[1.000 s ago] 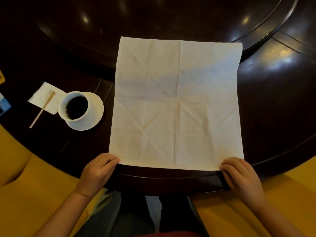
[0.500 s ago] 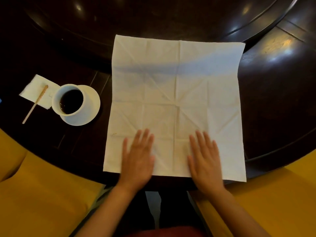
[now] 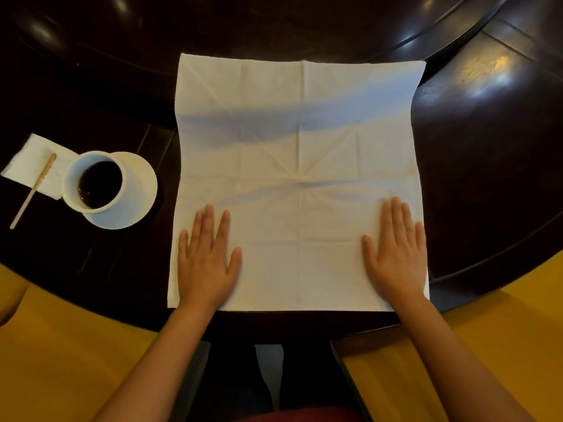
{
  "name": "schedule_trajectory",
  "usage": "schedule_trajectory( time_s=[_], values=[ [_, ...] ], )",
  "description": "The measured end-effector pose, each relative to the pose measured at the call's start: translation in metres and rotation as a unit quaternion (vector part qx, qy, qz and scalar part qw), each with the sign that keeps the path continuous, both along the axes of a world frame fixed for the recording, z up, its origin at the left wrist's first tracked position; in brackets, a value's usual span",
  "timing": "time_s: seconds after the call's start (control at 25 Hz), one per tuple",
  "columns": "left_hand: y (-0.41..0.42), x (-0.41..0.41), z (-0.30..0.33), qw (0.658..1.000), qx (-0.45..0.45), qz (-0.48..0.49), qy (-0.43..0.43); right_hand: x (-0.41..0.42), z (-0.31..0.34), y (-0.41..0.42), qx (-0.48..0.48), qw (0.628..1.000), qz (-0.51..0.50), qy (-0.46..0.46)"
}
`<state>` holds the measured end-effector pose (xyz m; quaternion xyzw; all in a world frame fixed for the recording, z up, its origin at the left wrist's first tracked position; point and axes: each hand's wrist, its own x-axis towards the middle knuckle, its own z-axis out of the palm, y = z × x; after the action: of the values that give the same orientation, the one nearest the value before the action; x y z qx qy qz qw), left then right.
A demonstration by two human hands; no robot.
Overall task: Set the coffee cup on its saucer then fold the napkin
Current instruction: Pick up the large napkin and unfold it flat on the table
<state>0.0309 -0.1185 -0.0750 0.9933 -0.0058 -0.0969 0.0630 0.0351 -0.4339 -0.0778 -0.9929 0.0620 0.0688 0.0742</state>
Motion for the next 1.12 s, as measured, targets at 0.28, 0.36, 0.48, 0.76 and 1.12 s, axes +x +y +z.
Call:
schedule_trajectory(
  time_s=[0.28,0.36,0.48,0.76,1.12],
  values=[
    [-0.005,-0.018,0.009,1.000,-0.010,0.009,0.023,-0.023,0.008,-0.001,0.017,0.999,-0.015,0.024],
    [-0.006,-0.038,0.011,0.999,-0.024,0.014,0.026,-0.038,0.010,-0.001,0.025,0.999,-0.019,0.033],
    [-0.015,-0.045,0.014,0.998,-0.057,0.018,0.017,-0.034,0.018,0.008,0.054,0.998,-0.040,0.011],
    [-0.088,0.081,0.005,0.993,-0.025,-0.109,-0.033,0.076,0.011,0.082,0.059,0.987,0.147,-0.013],
    [-0.021,0.113,-0.008,0.999,0.018,-0.011,-0.028,0.144,0.000,-0.013,-0.004,0.996,0.091,0.003]
  ],
)
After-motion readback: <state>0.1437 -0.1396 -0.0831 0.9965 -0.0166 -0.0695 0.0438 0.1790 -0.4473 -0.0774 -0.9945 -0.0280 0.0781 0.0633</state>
